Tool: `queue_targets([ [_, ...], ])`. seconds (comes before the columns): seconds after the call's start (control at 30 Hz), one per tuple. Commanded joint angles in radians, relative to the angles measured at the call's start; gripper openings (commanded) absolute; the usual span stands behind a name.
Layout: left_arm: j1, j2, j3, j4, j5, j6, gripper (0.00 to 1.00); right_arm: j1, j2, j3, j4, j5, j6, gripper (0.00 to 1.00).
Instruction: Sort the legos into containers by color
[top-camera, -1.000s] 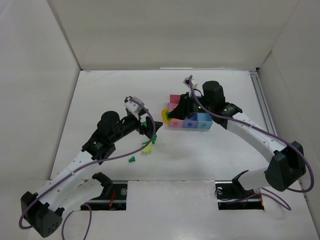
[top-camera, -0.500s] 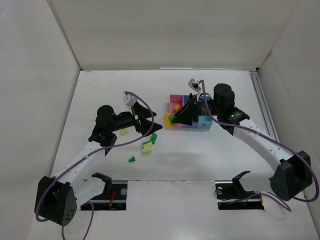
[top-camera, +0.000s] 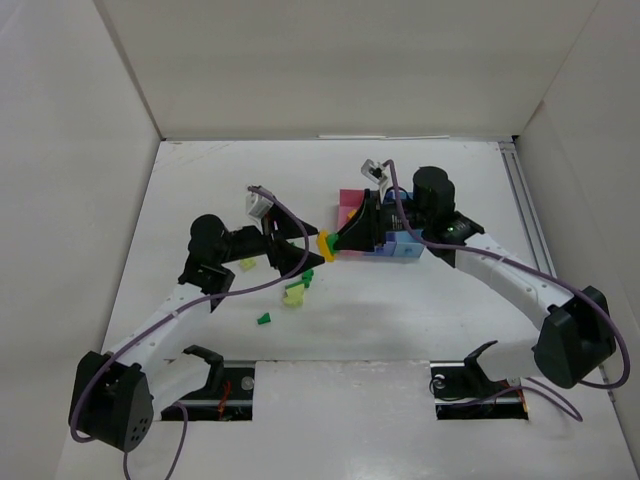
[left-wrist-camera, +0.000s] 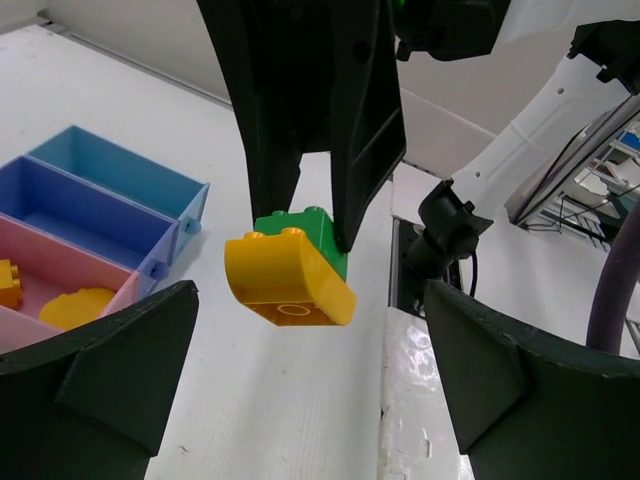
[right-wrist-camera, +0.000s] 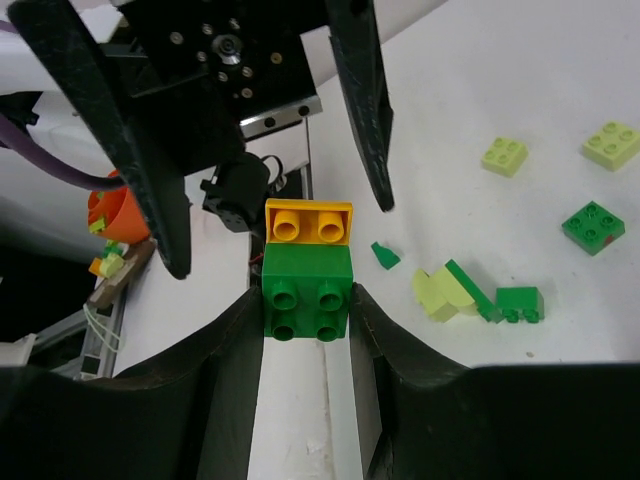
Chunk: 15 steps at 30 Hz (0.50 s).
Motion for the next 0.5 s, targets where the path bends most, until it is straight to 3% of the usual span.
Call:
queue_targets([
  [0.0, -0.002, 0.009, 0.014, 0.063, 0.037, -0.013, 0.93, 0.022, -0.021, 0.052, 0.093, -0.007, 0.002, 0.00],
  [0.13, -0.002, 0.009, 0.014, 0.063, 0.037, -0.013, 0.89, 0.031, -0.032, 0.052, 0.093, -0.007, 0.002, 0.00],
  [0.27, -0.002, -0.021, 0.023, 0.063, 0.048, -0.013, 0.73, 0.049, -0.022, 0.052, 0.093, 0.003, 0.002, 0.00],
  [0.47, -0.002, -0.055, 0.014, 0.063, 0.048, -0.013, 0.28, 0.049, -0.012, 0.071, 0.104, 0.033, 0.011, 0.00],
])
